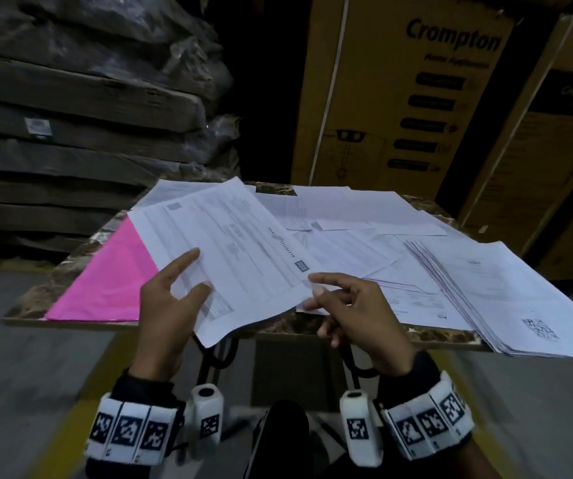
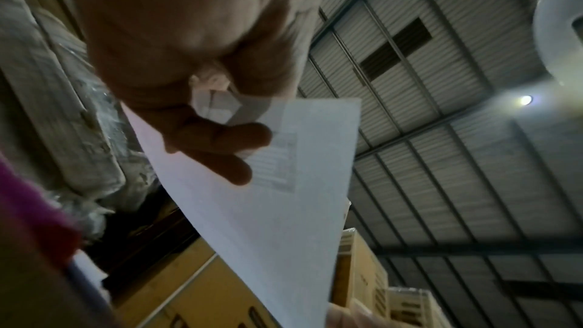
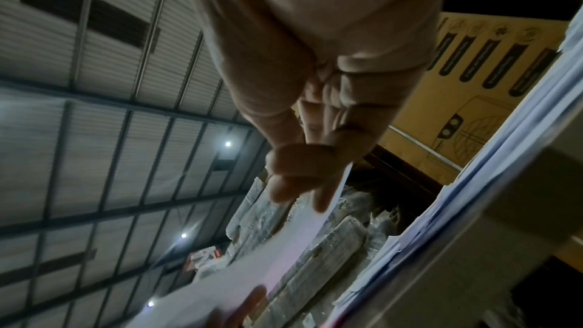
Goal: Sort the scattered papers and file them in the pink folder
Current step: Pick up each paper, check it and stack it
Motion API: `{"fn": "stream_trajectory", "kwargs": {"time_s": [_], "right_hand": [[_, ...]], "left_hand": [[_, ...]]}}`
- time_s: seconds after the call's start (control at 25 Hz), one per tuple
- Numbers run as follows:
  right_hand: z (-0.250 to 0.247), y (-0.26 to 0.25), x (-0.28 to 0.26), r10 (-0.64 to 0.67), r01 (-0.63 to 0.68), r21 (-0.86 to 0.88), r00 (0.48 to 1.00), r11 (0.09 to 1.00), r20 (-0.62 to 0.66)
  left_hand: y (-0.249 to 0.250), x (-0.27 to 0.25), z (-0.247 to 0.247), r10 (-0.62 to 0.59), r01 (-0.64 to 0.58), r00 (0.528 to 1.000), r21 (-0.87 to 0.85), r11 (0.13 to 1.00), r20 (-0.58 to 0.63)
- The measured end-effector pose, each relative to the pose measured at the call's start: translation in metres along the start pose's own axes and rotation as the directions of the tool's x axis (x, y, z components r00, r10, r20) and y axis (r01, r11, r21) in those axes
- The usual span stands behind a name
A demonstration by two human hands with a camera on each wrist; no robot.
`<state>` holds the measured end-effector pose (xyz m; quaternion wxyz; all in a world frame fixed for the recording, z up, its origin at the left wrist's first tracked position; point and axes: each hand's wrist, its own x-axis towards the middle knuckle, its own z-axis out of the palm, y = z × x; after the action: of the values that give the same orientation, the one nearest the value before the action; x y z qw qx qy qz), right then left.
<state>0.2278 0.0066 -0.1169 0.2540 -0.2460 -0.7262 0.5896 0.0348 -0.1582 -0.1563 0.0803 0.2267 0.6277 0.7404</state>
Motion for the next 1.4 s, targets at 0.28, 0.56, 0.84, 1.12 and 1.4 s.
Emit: {"fn": "stream_trajectory", "kwargs": {"time_s": [0.28,0.56,0.84,1.12,1.4], "right_hand": [[0.002,-0.012,0.054,-0.009,0.026,-0.276,0.998,0.961,0.062],[0.009,-0.018,0.138,0.008,0.077,-0.561,0.989,0.824,0.147],[0.017,-0.015,0.213,0.315,0.098,-0.922,0.922,0.374,0.226],[0.045,-0.005,0.226,0.418,0.236,-0.971,0.880,0.028,0.226],[0.049,0.019,0.247,0.367,0.247,-0.968,0.905,-0.036,0.217]], "left_hand": [[-0.041,0.000,-0.024,-0.188,0.191,0.978,0.034,0.981,-0.088],[-0.043,0.000,-0.023,-0.186,0.190,0.973,0.018,0.982,-0.140],[-0.033,-0.005,-0.019,-0.194,0.200,0.974,0.035,0.979,-0.117],[-0.023,-0.004,-0.018,-0.212,0.219,0.970,0.057,0.974,-0.117],[-0.017,0.024,-0.012,-0.159,0.171,0.973,0.064,0.983,-0.167]]}}
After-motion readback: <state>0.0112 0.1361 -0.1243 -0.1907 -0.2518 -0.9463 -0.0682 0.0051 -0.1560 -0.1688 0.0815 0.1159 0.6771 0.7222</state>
